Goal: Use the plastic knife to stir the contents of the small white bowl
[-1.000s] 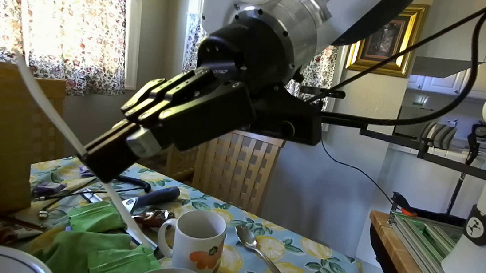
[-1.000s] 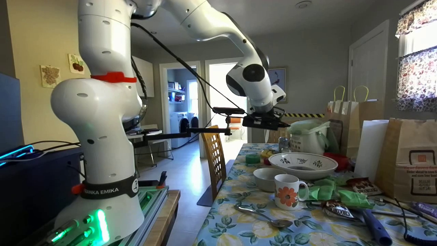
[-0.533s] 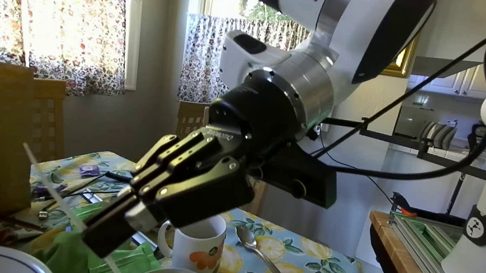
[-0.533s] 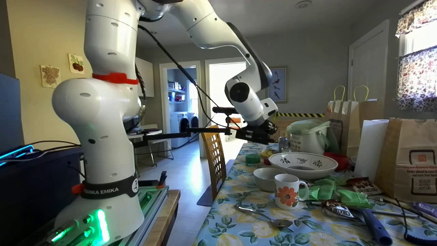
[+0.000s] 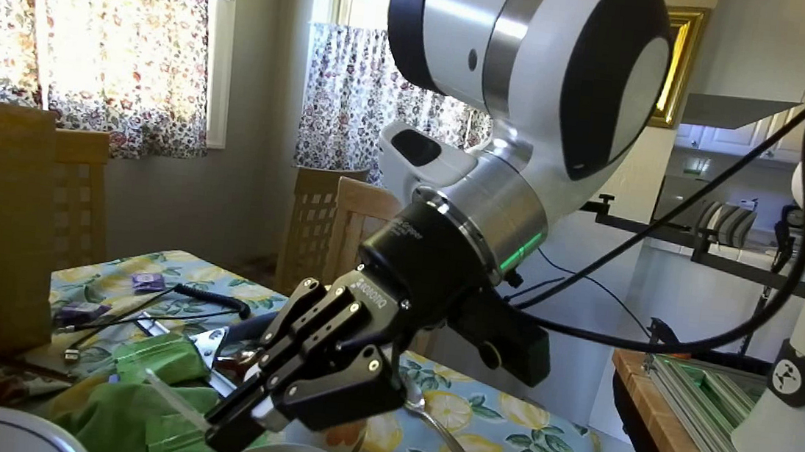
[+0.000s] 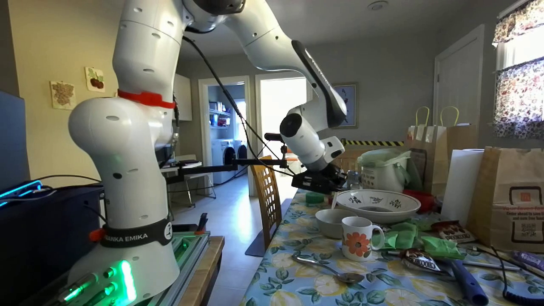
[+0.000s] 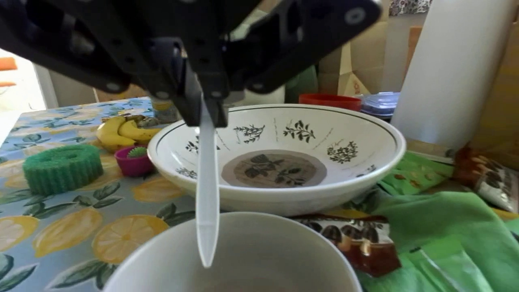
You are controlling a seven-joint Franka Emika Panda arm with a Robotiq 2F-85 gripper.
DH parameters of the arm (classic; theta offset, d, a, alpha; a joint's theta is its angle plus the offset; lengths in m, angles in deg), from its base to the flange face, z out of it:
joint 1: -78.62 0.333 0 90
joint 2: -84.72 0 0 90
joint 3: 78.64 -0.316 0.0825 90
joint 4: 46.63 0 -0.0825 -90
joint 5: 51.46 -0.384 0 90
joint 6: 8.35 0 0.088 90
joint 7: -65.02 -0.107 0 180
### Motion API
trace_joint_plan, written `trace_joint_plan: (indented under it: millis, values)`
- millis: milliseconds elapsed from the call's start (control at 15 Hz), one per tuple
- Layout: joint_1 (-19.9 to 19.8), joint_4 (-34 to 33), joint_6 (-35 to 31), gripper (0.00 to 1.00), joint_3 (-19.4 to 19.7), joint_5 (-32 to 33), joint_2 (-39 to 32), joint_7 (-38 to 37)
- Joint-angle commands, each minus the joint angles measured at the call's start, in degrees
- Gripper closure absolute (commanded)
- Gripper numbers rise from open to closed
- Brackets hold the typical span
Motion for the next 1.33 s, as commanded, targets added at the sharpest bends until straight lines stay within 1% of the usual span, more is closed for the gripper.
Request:
trace_joint_plan:
  millis: [0, 133, 333, 600, 667, 733, 800, 1067, 1267]
  values:
    - [6.96, -3.01, -0.91, 0.97, 9.57, -0.69, -0.77, 2.7]
    - [11.53, -4.08, 0.08, 0.97, 15.43, -0.54, -1.52, 1.92]
    - [18.02, -4.73, 1.82, 0.97, 22.04, -2.48, -2.81, 2.13]
    - [26.19, -4.55, 5.94, 0.97, 28.2, -5.53, -4.93, 2.38]
    - [25.61, -4.64, 6.86, 0.97, 28.12, -3.22, -5.66, 0.79]
    - [26.98, -4.54, 7.85, 0.97, 29.3, -2.97, -6.14, 0.59]
    - [27.8, -4.45, 8.49, 0.97, 29.85, -3.97, -6.75, 1.64]
    - [30.34, -3.83, 12.09, 0.97, 33.59, -3.94, -8.57, 1.17]
    - [31.84, -3.77, 13.46, 0.97, 35.42, -3.92, -9.68, 0.75]
